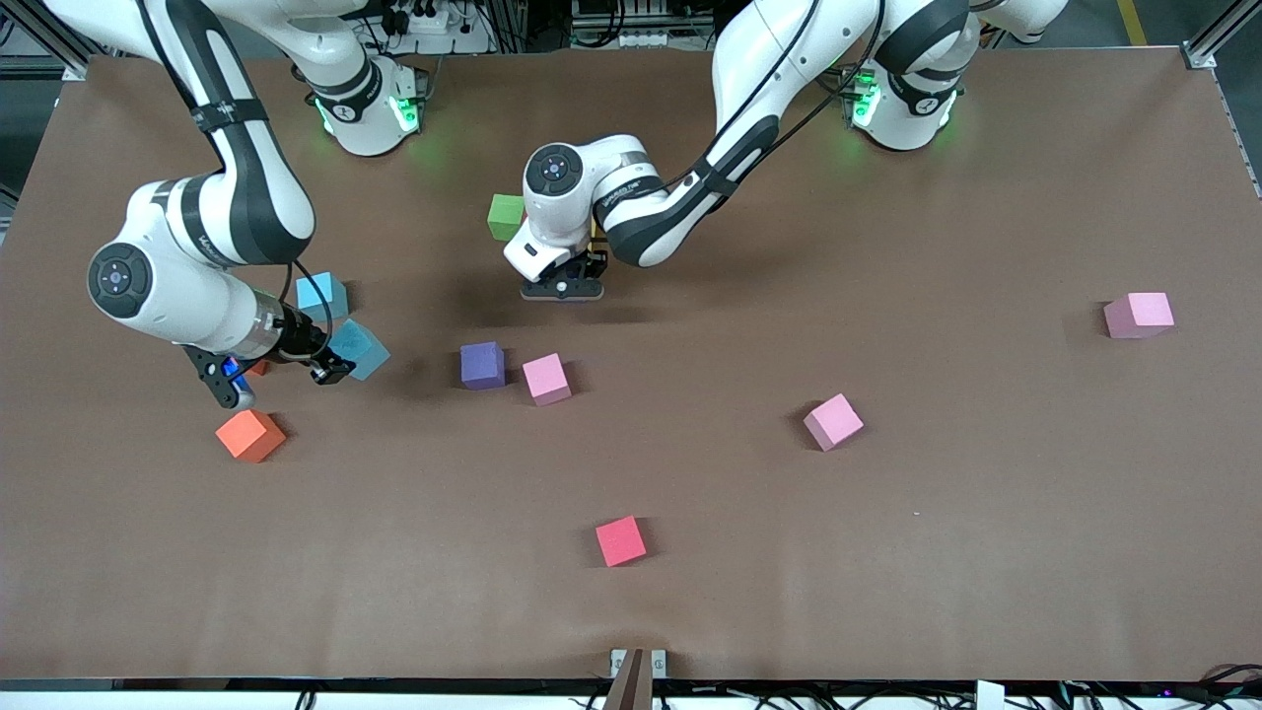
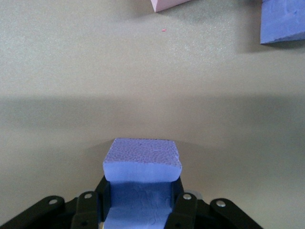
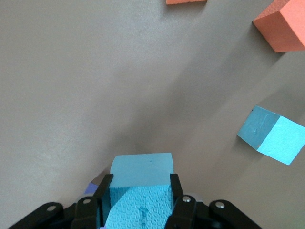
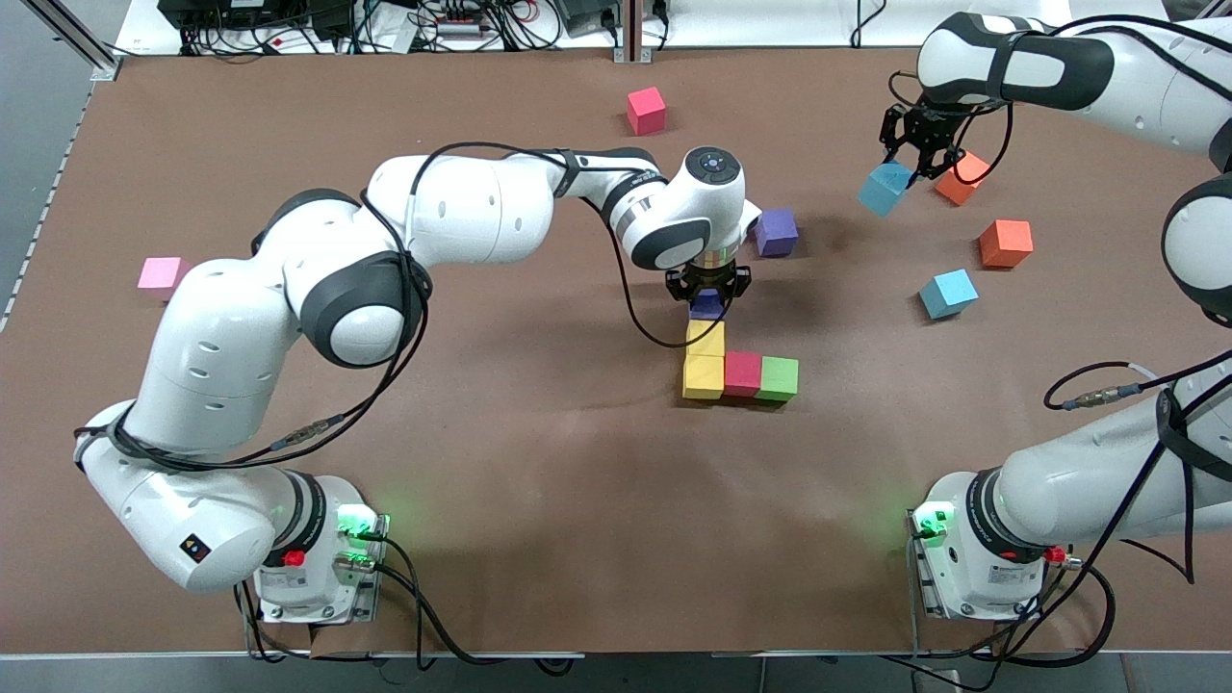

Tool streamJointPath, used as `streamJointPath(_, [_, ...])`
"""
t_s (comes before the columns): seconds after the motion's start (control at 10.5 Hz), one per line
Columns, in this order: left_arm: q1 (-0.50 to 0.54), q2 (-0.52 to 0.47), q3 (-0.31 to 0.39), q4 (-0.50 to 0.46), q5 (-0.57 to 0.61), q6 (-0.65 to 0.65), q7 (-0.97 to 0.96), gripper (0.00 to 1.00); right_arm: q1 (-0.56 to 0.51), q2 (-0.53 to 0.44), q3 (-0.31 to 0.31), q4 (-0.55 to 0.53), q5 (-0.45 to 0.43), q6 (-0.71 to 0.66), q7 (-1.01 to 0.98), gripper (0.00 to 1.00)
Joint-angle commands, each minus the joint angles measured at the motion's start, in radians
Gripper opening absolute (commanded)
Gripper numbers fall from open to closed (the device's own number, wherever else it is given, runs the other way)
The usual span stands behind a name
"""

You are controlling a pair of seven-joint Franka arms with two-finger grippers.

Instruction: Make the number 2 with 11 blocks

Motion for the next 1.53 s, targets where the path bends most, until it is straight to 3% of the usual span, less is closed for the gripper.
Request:
streamJointPath(0.0, [-0.014,0.008,0.011,0.008,0.008,0.01,-0.01,0.11,-0.01,-0.021,0.004,-0.015,0.022,-0.006,-0.001,0.0])
streamJointPath(0.19, [-0.014,0.014,0.011,0.008,0.008,0.011,-0.018,0.24,-0.01,-0.021,0.004,-0.015,0.022,-0.006,0.002,0.0])
streamJointPath(0.57, [-0.014,0.015,0.011,0.008,0.008,0.019,-0.022,0.29,-0.007,-0.027,0.004,-0.023,0.022,-0.007,0.034,0.0])
streamJointPath(0.76, [-0.013,0.015,0.011,0.008,0.006,0.019,-0.022,0.45,-0.001,-0.033,0.006,-0.033,0.022,-0.006,0.063,0.0])
streamJointPath(0.86, [-0.013,0.015,0.011,0.008,0.006,0.019,-0.022,0.49,0.001,-0.034,0.006,-0.033,0.022,-0.007,0.073,0.0])
streamJointPath(0.96, [-0.013,0.015,0.011,0.008,0.006,0.019,-0.022,0.64,0.001,-0.034,0.007,-0.032,0.022,-0.006,0.077,0.0])
streamJointPath(1.15, [-0.014,0.015,0.011,0.008,0.006,0.019,-0.022,0.75,0.001,-0.033,0.007,-0.032,0.022,-0.007,0.077,0.0])
streamJointPath(1.43, [-0.013,0.015,0.011,0.008,0.006,0.019,-0.024,0.77,0.0,-0.033,0.007,-0.03,0.022,-0.007,0.077,0.0])
